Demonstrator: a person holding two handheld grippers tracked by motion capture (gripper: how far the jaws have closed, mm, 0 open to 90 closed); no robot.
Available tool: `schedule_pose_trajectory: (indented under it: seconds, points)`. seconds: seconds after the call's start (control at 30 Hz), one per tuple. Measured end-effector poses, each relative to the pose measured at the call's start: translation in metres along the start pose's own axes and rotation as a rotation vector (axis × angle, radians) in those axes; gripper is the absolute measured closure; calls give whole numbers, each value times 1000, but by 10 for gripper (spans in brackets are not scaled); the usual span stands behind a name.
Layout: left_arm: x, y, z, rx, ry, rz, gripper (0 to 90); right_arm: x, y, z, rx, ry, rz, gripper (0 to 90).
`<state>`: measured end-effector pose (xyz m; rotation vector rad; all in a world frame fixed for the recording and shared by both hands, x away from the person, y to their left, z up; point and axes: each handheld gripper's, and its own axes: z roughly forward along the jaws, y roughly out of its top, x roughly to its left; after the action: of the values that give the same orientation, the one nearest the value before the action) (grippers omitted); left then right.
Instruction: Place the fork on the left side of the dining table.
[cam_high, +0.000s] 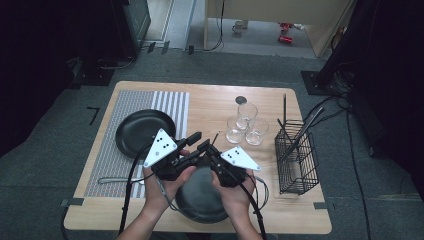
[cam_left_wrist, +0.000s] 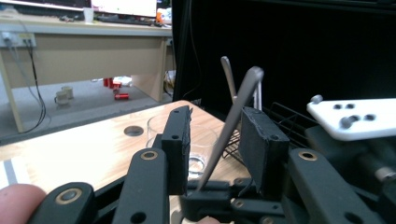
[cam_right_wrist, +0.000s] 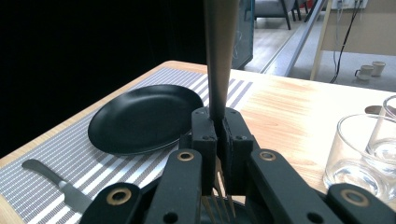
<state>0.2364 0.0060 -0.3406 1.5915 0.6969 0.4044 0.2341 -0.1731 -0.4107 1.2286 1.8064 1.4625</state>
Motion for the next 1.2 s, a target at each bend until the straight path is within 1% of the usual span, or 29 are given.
schedule_pose_trajectory:
  seconds: [0.13,0.23,0.33,0.37,0.47,0.57,0.83,0.97,1.13,1.2]
  points:
    - [-4,4,2,1,-9,17,633,2,0,1,3,6,2,864]
    - [-6,5,5,9,-16,26,629,3,-1,2,6,12,-6,864]
    - [-8,5,6,11,-15,30,627,5,-1,2,13,19,-3,864]
    - [-9,5,8,18,-11,37,627,5,-1,2,13,20,-5,864]
    - [-8,5,11,23,10,42,632,5,-2,2,16,22,-16,864]
    - [-6,6,11,28,35,35,645,6,-2,2,18,22,-22,864]
    - [3,7,9,33,69,16,650,8,-4,3,19,26,-35,864]
    - [6,6,9,43,73,17,656,10,-5,5,28,26,-36,865]
    - [5,6,12,55,76,15,663,11,-4,6,33,26,-51,865]
    - [6,5,13,65,77,9,679,12,-5,6,34,27,-56,864]
